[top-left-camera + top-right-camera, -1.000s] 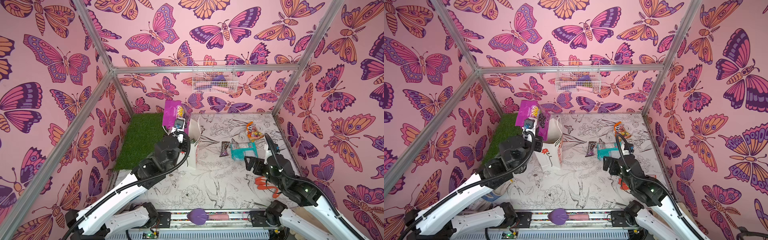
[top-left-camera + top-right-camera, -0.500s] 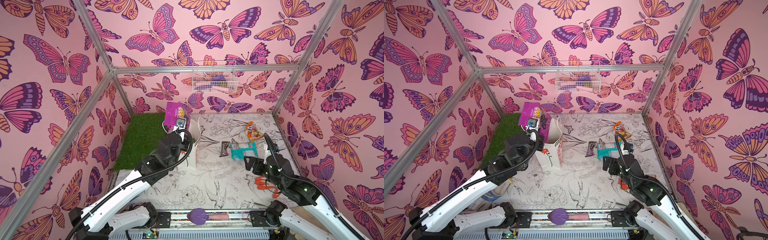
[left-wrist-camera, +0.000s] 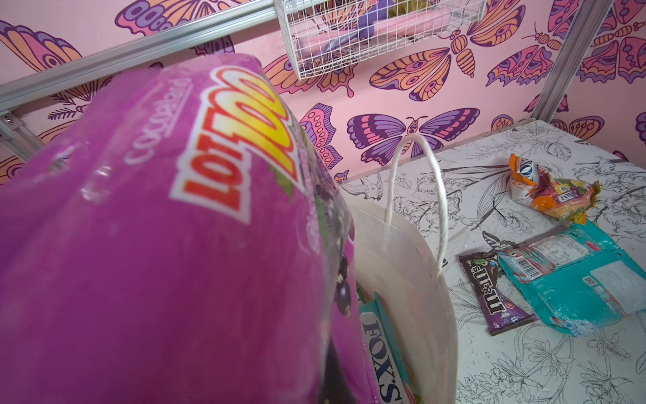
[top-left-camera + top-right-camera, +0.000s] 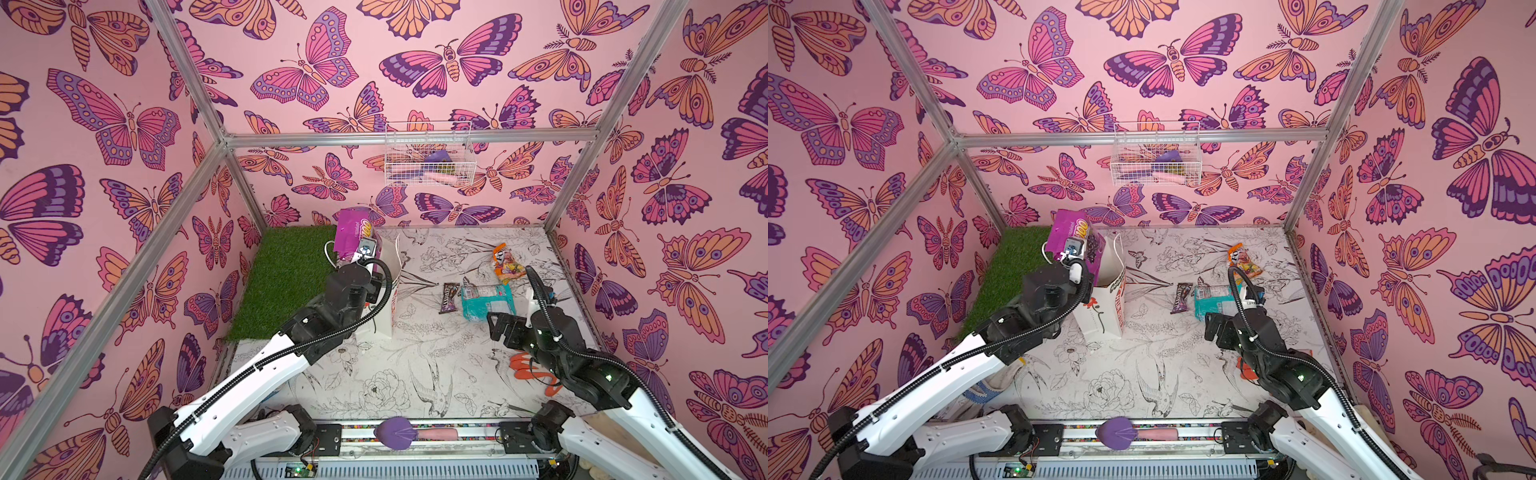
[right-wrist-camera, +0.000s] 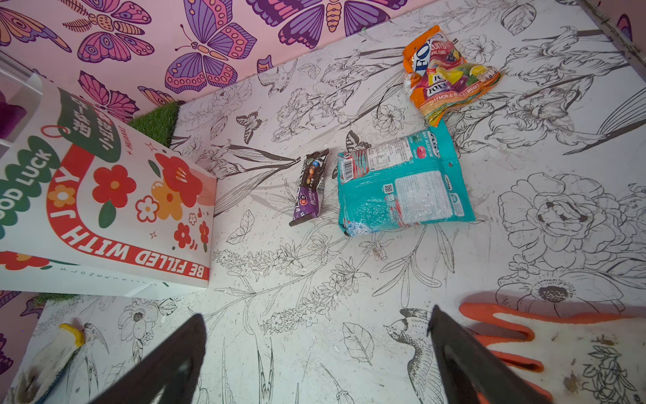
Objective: Place the snacks into the paper bag
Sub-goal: Place the snack in the paper bag.
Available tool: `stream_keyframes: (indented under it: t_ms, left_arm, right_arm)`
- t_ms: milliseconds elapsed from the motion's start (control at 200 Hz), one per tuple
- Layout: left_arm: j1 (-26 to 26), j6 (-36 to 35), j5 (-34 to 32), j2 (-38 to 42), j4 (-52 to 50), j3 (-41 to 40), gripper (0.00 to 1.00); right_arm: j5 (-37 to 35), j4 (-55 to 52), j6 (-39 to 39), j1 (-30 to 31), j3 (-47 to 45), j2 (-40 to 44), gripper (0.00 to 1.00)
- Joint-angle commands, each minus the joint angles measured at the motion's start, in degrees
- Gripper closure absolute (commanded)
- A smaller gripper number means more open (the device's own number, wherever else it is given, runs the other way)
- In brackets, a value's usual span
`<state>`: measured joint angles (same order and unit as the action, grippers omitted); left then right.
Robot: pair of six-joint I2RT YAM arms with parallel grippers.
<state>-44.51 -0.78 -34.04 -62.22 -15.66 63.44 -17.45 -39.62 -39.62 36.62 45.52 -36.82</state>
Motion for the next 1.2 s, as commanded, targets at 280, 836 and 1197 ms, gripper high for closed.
stream_keyframes:
  t_ms: [280, 836, 1197]
  left_arm:
    - [0.91, 1.37, -0.32, 0.08, 3.26, -1.20, 1.00]
    - [0.92, 3.31, 0.12, 1.22, 2.50, -3.30, 1.00]
    - [0.92, 4.32, -0.02, 0.87, 1.92, -4.35, 1.00]
  right_arm:
    - [-0.30, 0.89, -0.20, -0.33, -0.40, 0.24, 0.00]
    - [-0.24, 0.86, -0.45, -0.35, -0.78, 0.40, 0.00]
    - [-0.46, 0.74, -0.46, -0.38, -1.06, 0.76, 0.00]
